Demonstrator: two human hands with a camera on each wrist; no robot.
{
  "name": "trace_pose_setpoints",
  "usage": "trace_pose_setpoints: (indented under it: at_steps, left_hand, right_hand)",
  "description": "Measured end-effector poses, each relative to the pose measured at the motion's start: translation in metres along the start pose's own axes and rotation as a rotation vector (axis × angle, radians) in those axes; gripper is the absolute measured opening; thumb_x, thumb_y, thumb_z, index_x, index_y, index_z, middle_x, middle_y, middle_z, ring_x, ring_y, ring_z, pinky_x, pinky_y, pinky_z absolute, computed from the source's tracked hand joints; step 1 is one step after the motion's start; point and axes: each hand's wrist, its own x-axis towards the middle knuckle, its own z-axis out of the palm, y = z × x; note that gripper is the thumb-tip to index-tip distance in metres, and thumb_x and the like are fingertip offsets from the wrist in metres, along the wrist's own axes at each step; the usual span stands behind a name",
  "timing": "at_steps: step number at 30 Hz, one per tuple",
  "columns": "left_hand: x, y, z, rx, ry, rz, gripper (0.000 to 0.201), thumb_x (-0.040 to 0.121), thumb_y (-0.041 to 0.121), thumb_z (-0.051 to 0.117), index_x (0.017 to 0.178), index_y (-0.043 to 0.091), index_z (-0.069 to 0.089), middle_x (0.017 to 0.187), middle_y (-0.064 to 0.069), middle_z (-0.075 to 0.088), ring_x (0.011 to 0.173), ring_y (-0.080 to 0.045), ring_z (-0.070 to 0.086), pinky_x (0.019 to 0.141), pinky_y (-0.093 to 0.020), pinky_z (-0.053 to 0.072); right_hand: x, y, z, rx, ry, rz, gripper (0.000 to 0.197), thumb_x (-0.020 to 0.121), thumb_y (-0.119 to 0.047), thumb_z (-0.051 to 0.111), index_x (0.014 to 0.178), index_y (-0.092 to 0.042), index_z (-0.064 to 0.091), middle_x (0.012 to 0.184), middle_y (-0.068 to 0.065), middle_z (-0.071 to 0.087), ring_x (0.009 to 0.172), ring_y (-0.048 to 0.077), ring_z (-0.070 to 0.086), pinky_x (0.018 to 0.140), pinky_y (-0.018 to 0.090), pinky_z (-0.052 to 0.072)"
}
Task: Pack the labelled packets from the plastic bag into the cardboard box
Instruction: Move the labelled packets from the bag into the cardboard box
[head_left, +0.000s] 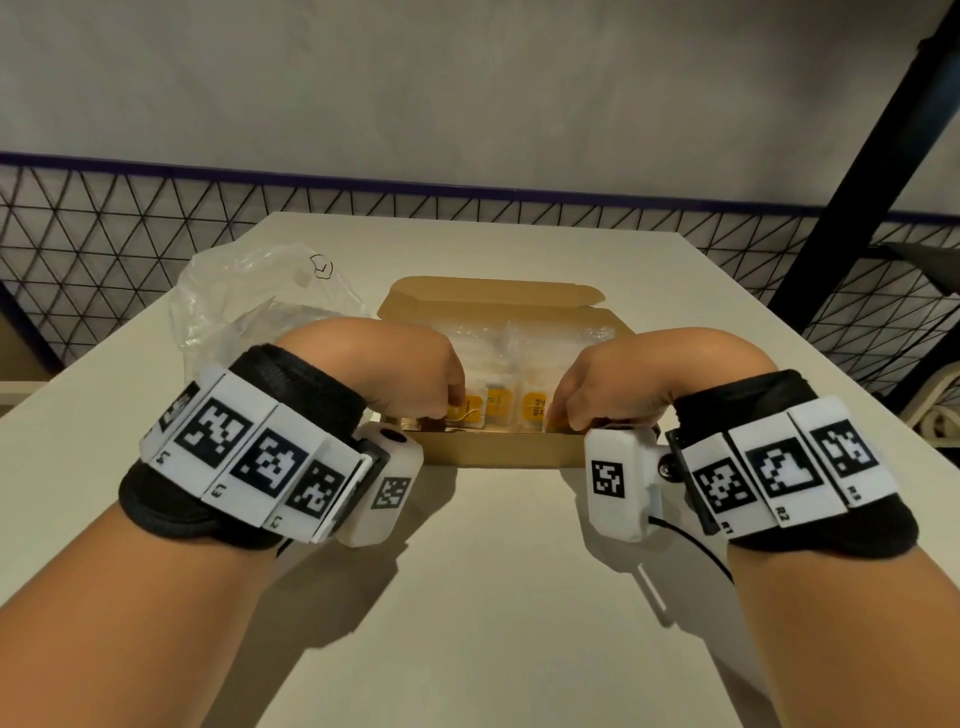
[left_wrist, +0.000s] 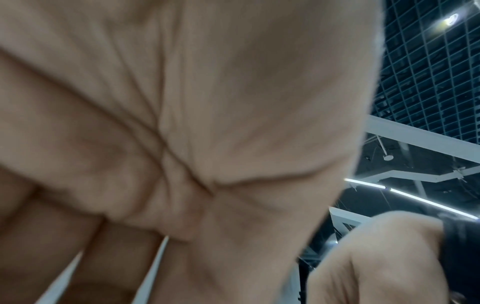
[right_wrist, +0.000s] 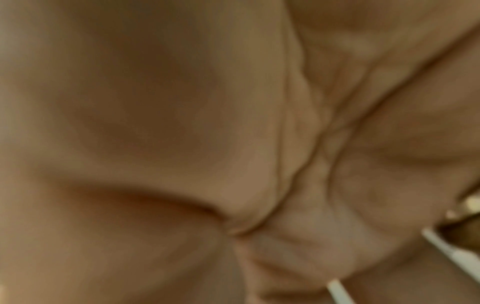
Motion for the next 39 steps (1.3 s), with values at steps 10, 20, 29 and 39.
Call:
trace_pose_setpoints:
  at_steps: [10, 20, 29, 39]
  left_hand:
    - [-0.013, -0.054, -0.021, -0.166, 0.336, -0.235, 0.017, 0.092, 0.021, 0.052, 0.105, 0.021, 0.063, 0.091, 0.006, 0.061, 0.089, -0.014, 0.052, 0.082, -0.026, 0.036]
    - [-0.002, -0.089, -0.008, -0.005, 0.011, -0.393, 0.028, 0.097, 0.022, 0.045, 0.120, 0.025, 0.061, 0.114, 0.003, 0.060, 0.108, -0.015, 0.049, 0.101, -0.027, 0.032]
    - [0.021, -0.099, 0.008, 0.008, -0.059, -0.528, 0.030, 0.091, 0.042, 0.053, 0.086, 0.014, 0.060, 0.083, 0.002, 0.058, 0.090, -0.018, 0.054, 0.096, -0.032, 0.041]
    - [0.008, -0.091, -0.007, 0.061, 0.099, -0.556, 0.030, 0.089, 0.030, 0.058, 0.065, 0.012, 0.053, 0.070, -0.002, 0.054, 0.063, -0.014, 0.047, 0.072, -0.028, 0.040]
  right_hand:
    - [-0.005, 0.008, -0.004, 0.291, 0.197, -0.026, 0.021, 0.091, -0.023, 0.051, 0.102, -0.024, 0.068, 0.091, -0.002, 0.069, 0.084, 0.015, 0.064, 0.083, 0.029, 0.050]
    - [-0.003, 0.006, -0.005, 0.345, 0.335, -0.093, 0.016, 0.091, -0.021, 0.052, 0.100, -0.026, 0.064, 0.082, -0.010, 0.062, 0.080, 0.006, 0.056, 0.066, 0.020, 0.043]
    - [0.000, 0.008, -0.003, 0.296, 0.279, -0.052, 0.020, 0.089, -0.024, 0.054, 0.107, -0.027, 0.064, 0.088, -0.009, 0.060, 0.091, 0.013, 0.057, 0.080, 0.027, 0.045]
    - [0.000, 0.011, -0.004, 0.298, 0.264, -0.060, 0.021, 0.091, -0.024, 0.053, 0.110, -0.027, 0.062, 0.078, -0.011, 0.058, 0.077, 0.006, 0.057, 0.071, 0.024, 0.044]
